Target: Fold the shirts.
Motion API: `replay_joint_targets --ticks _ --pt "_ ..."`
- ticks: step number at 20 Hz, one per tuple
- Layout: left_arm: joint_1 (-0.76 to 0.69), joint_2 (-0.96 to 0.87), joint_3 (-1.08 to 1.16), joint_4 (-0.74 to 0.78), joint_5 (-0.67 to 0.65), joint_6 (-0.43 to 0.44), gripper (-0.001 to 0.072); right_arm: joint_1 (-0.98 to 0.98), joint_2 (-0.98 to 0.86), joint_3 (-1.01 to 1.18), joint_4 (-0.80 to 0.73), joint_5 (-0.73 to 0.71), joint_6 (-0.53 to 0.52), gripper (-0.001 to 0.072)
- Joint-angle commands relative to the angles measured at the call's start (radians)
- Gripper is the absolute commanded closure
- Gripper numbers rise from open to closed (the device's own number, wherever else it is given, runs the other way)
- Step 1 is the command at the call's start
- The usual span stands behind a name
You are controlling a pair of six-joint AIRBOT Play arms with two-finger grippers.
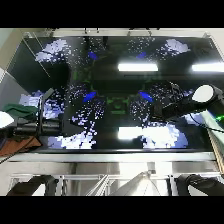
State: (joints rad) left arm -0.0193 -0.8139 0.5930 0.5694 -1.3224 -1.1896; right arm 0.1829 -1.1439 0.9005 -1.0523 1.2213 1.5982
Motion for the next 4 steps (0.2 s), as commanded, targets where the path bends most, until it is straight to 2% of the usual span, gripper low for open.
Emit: replay_joint_targets --ticks 1,4 --pt "-0.003 0.022 -0.029 -0.006 0.014 -0.002 0.0693 0.01 -0.007 -0.005 0.002 -0.006 0.002 0.0694" --pt "-0.003 0.022 -0.029 -0.022 0.015 -0.002 0.0693 0.01 -0.01 -0.005 0.002 -0.006 0.002 0.0694"
